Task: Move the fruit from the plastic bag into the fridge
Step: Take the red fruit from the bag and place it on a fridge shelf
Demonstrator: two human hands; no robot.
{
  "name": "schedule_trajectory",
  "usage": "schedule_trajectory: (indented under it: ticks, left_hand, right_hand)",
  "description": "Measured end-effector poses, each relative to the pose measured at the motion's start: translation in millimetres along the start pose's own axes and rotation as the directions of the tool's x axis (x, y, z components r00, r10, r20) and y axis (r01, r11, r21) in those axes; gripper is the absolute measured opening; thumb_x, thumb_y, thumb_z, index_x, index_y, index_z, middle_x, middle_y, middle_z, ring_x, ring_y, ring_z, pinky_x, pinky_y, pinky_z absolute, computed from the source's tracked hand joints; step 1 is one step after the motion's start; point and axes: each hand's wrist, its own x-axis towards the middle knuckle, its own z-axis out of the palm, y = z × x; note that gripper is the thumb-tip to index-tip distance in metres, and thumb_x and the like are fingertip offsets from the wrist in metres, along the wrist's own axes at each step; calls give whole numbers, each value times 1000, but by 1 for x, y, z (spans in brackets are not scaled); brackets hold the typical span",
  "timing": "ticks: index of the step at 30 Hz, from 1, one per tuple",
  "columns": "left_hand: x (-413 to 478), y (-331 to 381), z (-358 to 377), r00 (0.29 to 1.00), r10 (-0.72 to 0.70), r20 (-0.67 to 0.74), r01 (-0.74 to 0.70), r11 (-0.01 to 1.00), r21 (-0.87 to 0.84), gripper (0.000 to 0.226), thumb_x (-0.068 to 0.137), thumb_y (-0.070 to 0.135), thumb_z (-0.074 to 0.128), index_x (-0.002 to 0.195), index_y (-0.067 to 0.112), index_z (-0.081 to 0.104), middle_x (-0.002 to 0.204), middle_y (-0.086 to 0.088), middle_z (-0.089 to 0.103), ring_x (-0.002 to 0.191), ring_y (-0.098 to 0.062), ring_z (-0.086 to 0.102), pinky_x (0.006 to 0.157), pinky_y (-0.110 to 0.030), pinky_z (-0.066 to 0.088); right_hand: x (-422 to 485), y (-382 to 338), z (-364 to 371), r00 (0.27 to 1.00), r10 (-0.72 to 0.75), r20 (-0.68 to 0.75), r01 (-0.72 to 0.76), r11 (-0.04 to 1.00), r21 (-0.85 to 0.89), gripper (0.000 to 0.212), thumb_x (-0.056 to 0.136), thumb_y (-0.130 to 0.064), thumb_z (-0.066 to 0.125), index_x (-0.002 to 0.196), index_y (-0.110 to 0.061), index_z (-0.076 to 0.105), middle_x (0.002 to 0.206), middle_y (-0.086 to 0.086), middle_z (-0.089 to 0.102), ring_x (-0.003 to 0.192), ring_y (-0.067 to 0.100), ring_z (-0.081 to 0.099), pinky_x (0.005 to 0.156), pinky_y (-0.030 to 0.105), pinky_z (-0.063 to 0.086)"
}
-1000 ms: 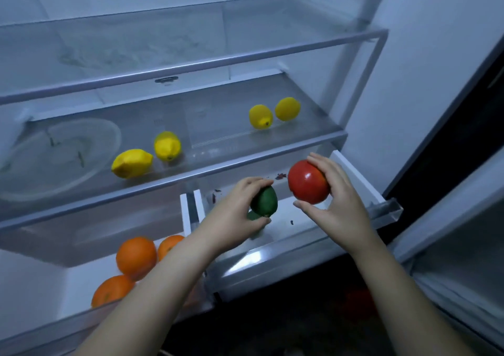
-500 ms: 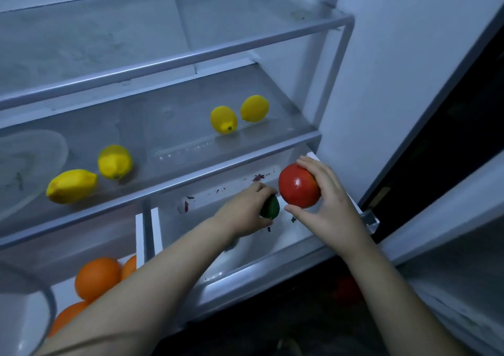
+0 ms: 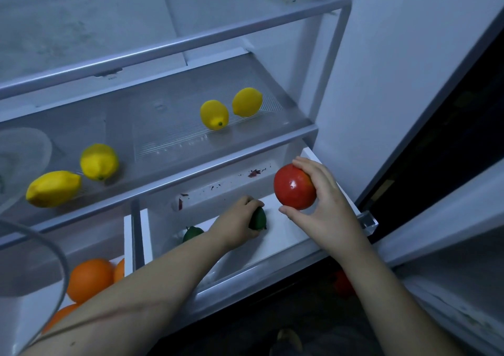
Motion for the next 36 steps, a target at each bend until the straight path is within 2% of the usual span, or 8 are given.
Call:
schedule_trajectory:
  ticks: [10,17,22,26,29,32,34,36]
  left_hand:
    - [1,-6,8,995,-26,91,23,999,38,66,77,25,68,136,25,40,133,3,38,115,-20,48,85,-30,44]
    - [-4,5,-7,991,-68,118,67,998,15,81,76,33,72,144,29,29,152,2,20,134,-20,33,101,-37,42]
    - [-20,41,-53,998,7,67,-6,1000,-21,57,87,40,61,138,29,39,145,8,36,127,-11,41,100,-30,38]
    - [-58,72,-102,984,122,-132,-108,988,108,47,90,40,55,135,30,44,140,13,41,127,-8,40,100,-28,38]
    - [-92,90,-140,879,246,-409,-182,965,188,36,91,38,52,125,29,55,128,14,52,117,-8,48,90,-28,45]
    - [-119,96,-178,628,386,-676,-209,920,331,31,89,26,55,118,18,61,120,2,59,113,-17,53,91,-27,43]
    - [-130,93,-200,496,392,-775,-113,914,390,36,89,20,56,124,12,58,126,-7,56,118,-25,50,97,-34,41]
    - [-137,85,-218,426,357,-831,33,912,409,44,89,22,55,132,10,52,133,-11,51,125,-30,45,102,-40,38]
  right_hand:
    - [0,3,4,1000,-1,15,2,999,-43,76,73,-20,79,135,-36,38,140,-20,35,128,-6,33,98,3,28]
    - [0,1,4,1000,2,18,0,997,-81,75,74,-24,78,135,-37,37,139,-20,34,127,-3,34,98,9,30]
    - [2,-1,4,1000,-22,-20,21,998,-54,74,73,-24,79,135,-33,39,135,-21,36,127,-4,35,97,1,27]
    - [1,-15,-1,990,-111,-82,108,993,-40,74,74,-21,79,135,-34,39,137,-19,37,132,0,35,101,6,29]
    - [6,-44,-11,958,-236,-164,229,972,-61,73,75,-21,78,136,-29,40,140,-10,39,132,4,37,102,7,29]
    - [17,-84,-26,893,-377,-246,368,926,-82,71,76,-22,76,137,-20,41,142,-4,39,133,7,37,107,17,31]
    - [29,-107,-34,845,-446,-296,441,893,-86,70,76,-19,76,137,-14,41,141,0,40,133,9,37,109,23,33]
    - [45,-127,-40,812,-483,-328,486,870,-77,70,77,-18,77,137,-13,41,140,1,40,133,11,38,108,26,35]
